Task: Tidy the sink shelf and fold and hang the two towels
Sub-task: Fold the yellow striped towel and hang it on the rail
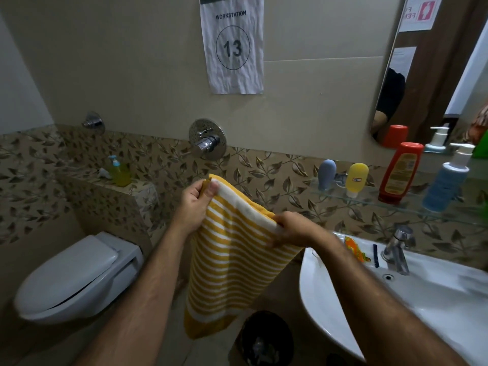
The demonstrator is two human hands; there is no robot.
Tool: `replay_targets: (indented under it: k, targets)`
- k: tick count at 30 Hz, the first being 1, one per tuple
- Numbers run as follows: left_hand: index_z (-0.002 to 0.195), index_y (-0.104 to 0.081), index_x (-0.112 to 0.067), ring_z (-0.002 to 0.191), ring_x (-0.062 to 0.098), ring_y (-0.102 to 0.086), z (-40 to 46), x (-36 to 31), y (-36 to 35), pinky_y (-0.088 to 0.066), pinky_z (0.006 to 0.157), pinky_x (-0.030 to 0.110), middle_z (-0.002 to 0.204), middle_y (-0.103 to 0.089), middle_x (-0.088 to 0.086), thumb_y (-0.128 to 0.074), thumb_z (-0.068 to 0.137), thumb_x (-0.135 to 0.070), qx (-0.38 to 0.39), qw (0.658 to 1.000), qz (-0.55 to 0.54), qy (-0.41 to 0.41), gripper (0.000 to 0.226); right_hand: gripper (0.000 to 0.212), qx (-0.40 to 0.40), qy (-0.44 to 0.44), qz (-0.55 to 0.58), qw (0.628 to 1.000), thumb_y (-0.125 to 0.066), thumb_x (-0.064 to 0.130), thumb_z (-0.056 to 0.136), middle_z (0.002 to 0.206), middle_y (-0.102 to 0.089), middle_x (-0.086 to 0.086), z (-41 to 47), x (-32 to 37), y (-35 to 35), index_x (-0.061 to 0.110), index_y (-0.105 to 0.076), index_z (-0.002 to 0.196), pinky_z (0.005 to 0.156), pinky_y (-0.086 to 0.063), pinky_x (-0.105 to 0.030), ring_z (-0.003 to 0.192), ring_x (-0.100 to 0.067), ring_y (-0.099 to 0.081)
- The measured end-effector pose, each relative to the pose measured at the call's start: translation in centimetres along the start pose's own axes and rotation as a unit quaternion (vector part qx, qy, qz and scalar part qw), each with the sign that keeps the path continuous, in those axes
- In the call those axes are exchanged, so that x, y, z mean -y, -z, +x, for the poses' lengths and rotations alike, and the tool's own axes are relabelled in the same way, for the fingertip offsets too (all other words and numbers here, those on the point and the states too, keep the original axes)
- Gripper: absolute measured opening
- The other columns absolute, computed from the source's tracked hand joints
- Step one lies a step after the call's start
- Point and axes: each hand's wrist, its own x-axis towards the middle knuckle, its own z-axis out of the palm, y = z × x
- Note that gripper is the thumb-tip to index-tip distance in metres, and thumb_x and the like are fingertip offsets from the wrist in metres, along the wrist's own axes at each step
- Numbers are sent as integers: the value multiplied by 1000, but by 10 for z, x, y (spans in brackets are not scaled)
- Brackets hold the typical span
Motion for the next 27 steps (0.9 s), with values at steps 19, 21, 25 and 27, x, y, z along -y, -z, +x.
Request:
replay_targets:
  k: [19, 21, 25, 27]
  targets:
    - [87, -65, -25, 74, 6, -59, 10, 28, 60, -51, 61, 17, 82, -64, -5, -56, 94, -32, -134, 987, 77, -36, 14, 28, -296, 17, 111, 948, -78, 29, 79, 120, -42, -3, -18, -39, 49, 11, -66, 97, 91, -51, -35, 115, -20, -44]
    - [88, -64, -27, 77, 6, -59, 10, 27, 61, -49, 64, 20, 85, -65, -6, -55, 96, -33, -158, 985, 68, -31, 13, 27, -311, 35, 156, 937, -81, 27, 77, 134, -37, 3, -26, -34, 60, 11, -65, 92, 90, -50, -28, 122, -13, -40]
    - [88, -64, -30, 79, 8, -60, 9, 23, 65, -47, 65, 24, 86, -65, -6, -54, 94, -40, -157, 984, 75, -36, 15, 25, -248, -1, 248, 937, -79, 21, 78, 96, -62, -3, -38, -31, 73, 9, -57, 77, 70, -51, -29, 91, -18, -58]
    - [87, -64, -30, 78, 7, -60, 8, 19, 64, -48, 64, 25, 85, -65, -6, -54, 94, -41, -154, 983, 84, -43, 15, 29, -238, -15, 293, 926, -79, 18, 78, 78, -58, -9, -39, -32, 71, 8, -51, 79, 65, -51, -35, 77, -24, -58]
